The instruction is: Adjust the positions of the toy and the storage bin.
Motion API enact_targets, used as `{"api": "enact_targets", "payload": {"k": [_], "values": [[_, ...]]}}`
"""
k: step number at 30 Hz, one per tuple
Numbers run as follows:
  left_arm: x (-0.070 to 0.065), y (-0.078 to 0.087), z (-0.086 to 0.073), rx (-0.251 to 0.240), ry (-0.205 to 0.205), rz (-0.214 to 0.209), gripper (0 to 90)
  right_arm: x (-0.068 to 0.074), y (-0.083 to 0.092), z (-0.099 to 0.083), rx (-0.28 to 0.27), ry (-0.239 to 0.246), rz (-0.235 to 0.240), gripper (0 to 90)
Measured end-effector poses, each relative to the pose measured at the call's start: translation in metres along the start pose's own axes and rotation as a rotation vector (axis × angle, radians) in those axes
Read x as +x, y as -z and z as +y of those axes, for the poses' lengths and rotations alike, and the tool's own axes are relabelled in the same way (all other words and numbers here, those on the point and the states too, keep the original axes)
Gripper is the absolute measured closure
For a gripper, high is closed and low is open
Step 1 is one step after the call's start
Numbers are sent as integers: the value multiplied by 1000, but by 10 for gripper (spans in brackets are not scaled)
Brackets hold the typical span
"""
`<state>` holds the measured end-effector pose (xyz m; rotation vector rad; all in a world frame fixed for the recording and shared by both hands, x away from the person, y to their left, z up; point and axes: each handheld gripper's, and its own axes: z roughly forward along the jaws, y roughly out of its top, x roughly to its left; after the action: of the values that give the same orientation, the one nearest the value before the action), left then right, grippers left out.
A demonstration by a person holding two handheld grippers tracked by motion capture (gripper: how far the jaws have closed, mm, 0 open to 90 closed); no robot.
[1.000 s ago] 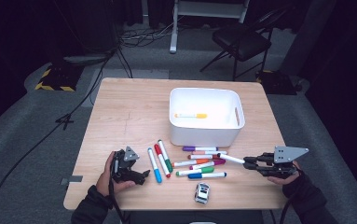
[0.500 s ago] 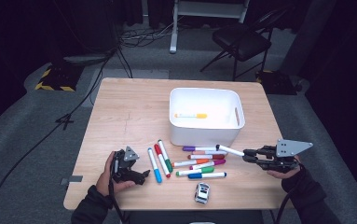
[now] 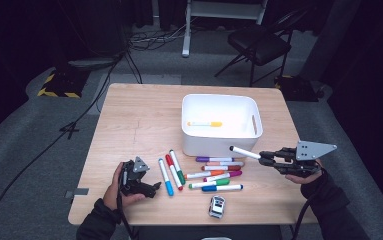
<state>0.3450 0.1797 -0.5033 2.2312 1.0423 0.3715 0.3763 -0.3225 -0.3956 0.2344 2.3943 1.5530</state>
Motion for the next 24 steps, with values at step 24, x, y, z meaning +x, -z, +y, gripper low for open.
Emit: {"api": "enact_targets", "payload": {"k": [24], "values": [[0,0,0,3,6,-12,6,-12,-9,34,-22,43,-5,745]]}}
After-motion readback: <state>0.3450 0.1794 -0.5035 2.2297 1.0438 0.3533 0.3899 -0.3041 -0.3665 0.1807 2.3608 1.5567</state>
